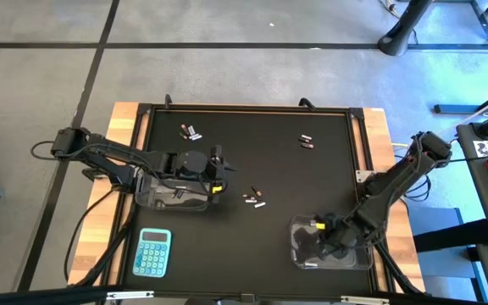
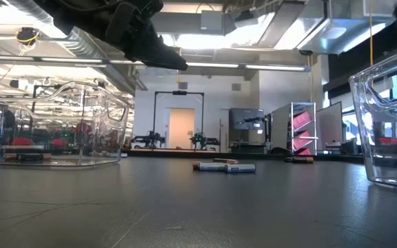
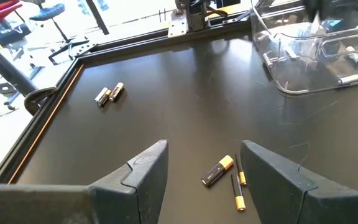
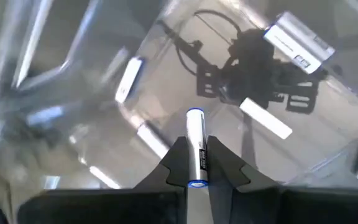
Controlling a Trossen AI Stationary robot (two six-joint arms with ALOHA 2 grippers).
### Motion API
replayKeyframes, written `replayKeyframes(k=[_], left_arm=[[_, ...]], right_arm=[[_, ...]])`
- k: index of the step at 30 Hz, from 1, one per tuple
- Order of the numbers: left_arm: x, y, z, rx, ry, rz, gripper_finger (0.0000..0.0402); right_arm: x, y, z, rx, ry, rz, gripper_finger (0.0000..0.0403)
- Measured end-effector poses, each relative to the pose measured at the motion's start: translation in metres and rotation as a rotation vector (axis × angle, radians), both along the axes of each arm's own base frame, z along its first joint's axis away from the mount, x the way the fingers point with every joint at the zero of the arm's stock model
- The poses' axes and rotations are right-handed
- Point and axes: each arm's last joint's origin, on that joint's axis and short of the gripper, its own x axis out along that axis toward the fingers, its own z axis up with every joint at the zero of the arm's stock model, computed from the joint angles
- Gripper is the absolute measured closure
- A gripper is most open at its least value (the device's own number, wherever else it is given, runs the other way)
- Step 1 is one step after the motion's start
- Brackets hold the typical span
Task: Sort batteries
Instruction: Put the white battery into the right transparent bin
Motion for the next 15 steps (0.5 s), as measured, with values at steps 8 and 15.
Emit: replayKeyframes(k=[8, 15], left_arm=[[0.0, 0.0, 0.0, 0.014, -0.001, -0.006, 0.021], [0.0, 0.0, 0.0, 0.014, -0.001, -0.006, 0.021]], right_arm=[[0.009, -0.01, -0.026, -0.022, 0.084, -0.067, 0.0371], [0.024, 0.002, -0.047, -0.047, 0.049, 0.047, 0.0365]])
